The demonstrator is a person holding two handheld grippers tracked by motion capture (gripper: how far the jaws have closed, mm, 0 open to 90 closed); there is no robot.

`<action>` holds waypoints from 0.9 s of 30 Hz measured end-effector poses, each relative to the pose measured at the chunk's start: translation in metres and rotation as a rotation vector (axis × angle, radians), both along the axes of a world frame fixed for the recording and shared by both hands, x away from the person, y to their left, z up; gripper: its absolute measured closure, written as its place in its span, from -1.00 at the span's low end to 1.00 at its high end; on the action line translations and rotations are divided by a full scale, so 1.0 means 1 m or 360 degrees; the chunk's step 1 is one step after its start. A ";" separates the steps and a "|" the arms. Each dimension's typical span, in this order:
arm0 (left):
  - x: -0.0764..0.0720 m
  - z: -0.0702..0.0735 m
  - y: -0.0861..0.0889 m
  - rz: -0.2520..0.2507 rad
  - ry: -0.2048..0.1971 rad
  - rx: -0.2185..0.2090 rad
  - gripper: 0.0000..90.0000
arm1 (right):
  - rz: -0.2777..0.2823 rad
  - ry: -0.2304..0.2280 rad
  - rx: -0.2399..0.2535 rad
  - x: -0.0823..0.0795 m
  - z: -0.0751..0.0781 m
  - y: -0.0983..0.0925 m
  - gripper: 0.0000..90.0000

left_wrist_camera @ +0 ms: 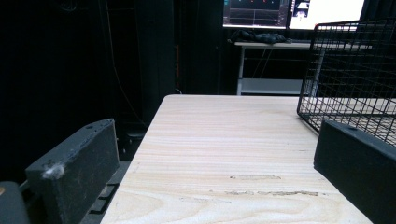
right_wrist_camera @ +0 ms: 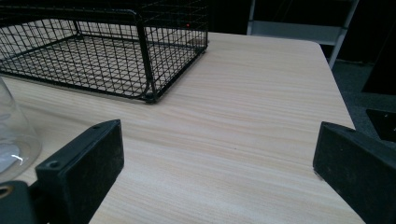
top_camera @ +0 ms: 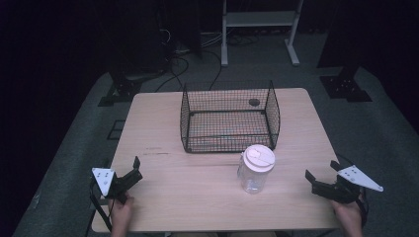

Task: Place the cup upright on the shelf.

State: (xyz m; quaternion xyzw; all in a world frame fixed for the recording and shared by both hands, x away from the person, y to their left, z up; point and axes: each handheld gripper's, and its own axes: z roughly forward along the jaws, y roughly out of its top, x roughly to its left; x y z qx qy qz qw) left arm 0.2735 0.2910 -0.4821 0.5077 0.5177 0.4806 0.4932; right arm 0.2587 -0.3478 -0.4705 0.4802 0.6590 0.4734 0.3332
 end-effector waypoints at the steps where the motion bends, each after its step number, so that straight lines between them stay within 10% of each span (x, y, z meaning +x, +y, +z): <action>1: 0.000 0.000 0.000 -0.0002 -0.0001 0.0000 -1.00 | 0.0002 -0.0003 -0.0001 0.000 0.000 0.000 -0.97; 27: 0.000 0.000 -0.002 -0.0003 0.0001 0.0012 -1.00 | 0.0245 -0.0097 -0.0057 -0.011 0.037 0.034 -0.97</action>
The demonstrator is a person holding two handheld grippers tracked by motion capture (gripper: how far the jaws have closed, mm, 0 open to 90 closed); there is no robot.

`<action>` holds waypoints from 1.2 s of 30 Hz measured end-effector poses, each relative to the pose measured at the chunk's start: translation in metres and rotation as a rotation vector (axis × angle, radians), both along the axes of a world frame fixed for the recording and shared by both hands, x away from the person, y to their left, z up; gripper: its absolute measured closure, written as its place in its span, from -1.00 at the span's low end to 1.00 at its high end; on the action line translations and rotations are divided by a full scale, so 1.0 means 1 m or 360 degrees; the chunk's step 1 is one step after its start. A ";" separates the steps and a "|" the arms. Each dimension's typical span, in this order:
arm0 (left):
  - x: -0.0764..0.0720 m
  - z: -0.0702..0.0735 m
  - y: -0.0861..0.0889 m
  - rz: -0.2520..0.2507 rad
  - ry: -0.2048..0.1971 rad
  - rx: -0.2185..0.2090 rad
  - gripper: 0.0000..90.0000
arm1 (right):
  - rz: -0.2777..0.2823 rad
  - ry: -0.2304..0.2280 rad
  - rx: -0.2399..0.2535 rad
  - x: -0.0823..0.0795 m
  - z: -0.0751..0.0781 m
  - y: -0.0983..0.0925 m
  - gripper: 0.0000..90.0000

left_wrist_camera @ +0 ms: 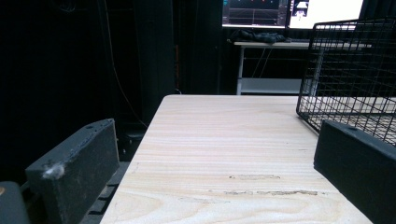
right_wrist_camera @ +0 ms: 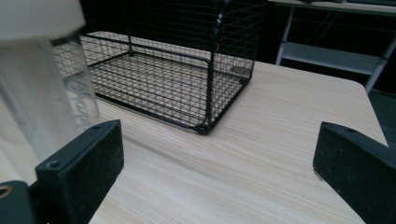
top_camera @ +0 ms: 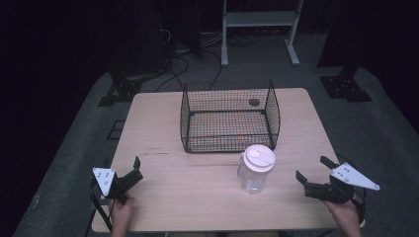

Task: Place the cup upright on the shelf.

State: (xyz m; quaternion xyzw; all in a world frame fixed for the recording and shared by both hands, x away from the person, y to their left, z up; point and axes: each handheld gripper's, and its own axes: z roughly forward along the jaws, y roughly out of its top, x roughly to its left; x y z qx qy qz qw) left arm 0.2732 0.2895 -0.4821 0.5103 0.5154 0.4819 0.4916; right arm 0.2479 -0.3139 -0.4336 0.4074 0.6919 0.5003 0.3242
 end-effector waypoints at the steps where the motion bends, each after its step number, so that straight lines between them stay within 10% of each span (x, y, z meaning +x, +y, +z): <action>1: 0.000 0.000 0.000 0.0000 0.0000 -0.0002 -1.00 | 0.0010 -0.0004 -0.0010 -0.001 0.002 0.001 -0.97; 36: 0.000 0.000 0.000 -0.0004 -0.0002 0.0004 -1.00 | 0.0277 -0.0126 -0.0025 -0.020 0.036 0.044 -0.97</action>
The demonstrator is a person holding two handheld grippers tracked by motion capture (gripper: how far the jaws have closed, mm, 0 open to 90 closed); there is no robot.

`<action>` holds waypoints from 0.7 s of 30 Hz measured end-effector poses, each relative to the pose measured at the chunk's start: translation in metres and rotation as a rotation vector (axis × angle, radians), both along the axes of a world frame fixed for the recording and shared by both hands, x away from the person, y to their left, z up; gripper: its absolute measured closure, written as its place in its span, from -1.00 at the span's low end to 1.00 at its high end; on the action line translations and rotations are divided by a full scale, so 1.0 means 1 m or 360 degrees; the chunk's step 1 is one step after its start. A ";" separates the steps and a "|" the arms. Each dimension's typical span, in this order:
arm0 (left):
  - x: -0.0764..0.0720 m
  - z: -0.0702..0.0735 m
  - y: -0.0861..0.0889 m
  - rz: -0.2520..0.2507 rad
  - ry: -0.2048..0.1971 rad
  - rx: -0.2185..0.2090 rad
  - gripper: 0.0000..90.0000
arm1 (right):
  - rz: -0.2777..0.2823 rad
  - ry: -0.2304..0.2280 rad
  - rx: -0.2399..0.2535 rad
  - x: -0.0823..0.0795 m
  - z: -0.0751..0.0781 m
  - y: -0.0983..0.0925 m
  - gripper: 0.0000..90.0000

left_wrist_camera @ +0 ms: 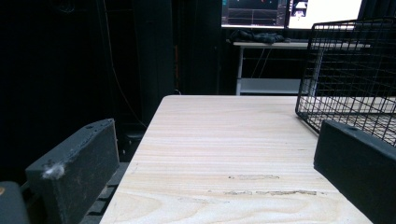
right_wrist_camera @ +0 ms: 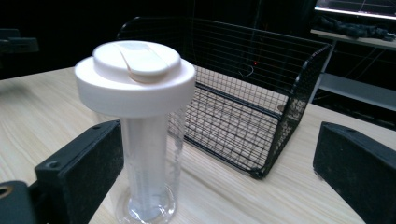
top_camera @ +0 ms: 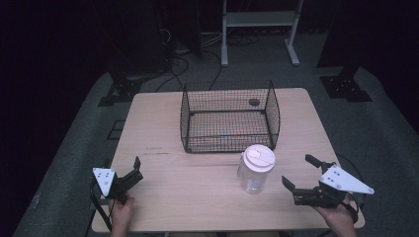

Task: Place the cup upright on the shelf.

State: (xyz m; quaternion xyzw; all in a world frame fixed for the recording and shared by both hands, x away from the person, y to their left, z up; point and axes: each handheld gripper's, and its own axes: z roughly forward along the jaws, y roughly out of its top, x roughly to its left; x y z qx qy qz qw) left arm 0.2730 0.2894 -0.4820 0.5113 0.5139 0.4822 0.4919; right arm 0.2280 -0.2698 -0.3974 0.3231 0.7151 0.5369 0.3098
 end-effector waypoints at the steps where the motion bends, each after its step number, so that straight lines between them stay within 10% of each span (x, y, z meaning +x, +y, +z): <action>1: 0.000 0.000 0.000 0.0000 0.0000 0.0000 -1.00 | 0.0005 0.0000 -0.0002 0.000 0.001 0.002 -0.97; 21: 0.000 0.000 -0.001 -0.0006 -0.0002 0.0007 -1.00 | 0.0130 -0.0019 -0.0013 0.006 0.000 0.038 -0.97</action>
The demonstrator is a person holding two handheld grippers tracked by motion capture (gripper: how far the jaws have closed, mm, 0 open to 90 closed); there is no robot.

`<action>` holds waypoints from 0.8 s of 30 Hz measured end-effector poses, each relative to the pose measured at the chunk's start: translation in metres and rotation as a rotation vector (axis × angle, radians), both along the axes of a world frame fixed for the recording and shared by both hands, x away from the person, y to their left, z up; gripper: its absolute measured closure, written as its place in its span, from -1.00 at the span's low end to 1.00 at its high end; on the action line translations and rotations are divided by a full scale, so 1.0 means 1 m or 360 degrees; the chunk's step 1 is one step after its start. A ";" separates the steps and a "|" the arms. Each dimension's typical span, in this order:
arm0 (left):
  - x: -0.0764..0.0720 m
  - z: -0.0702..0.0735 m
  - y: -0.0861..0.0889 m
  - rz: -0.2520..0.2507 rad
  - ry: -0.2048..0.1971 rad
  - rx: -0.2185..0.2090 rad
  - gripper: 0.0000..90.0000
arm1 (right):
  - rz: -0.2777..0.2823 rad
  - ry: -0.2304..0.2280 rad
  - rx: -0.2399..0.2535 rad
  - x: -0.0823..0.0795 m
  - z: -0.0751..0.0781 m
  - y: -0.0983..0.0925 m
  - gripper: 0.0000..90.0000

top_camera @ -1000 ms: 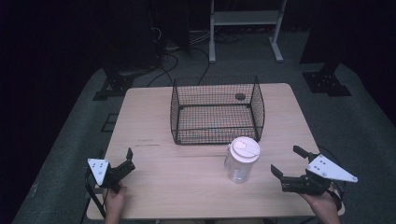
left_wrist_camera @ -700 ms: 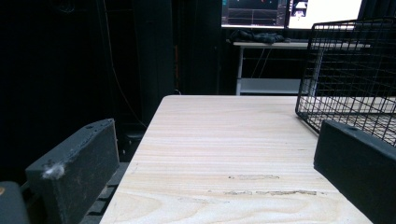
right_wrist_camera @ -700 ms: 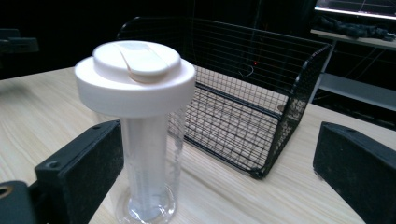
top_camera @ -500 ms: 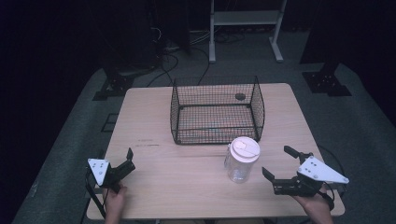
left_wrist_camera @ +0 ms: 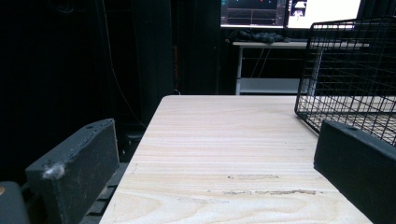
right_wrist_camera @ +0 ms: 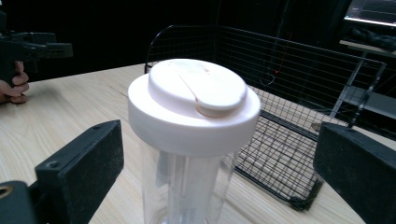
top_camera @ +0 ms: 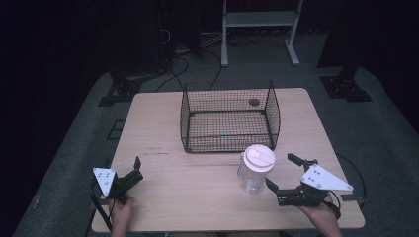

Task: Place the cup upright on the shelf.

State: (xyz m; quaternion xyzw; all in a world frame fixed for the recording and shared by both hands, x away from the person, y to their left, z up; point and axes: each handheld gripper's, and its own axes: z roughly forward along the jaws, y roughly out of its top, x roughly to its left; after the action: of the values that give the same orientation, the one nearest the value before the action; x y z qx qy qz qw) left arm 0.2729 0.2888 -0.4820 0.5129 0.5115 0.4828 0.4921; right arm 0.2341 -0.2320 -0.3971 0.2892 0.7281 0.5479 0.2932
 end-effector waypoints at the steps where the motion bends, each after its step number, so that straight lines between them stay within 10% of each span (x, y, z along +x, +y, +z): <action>1: 0.000 0.000 0.000 0.0000 0.0000 0.0000 -1.00 | 0.0000 0.0000 0.0000 0.000 0.000 0.000 -0.97; 24: 0.000 0.000 0.000 -0.0002 -0.0001 -0.0004 -1.00 | 0.0037 0.0023 -0.0008 0.018 -0.008 0.027 -0.97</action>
State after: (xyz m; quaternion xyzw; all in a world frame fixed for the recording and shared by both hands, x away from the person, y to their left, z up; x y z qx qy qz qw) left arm 0.2726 0.2890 -0.4820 0.5124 0.5116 0.4821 0.4932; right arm 0.2525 -0.2046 -0.4050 0.2841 0.7348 0.5474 0.2823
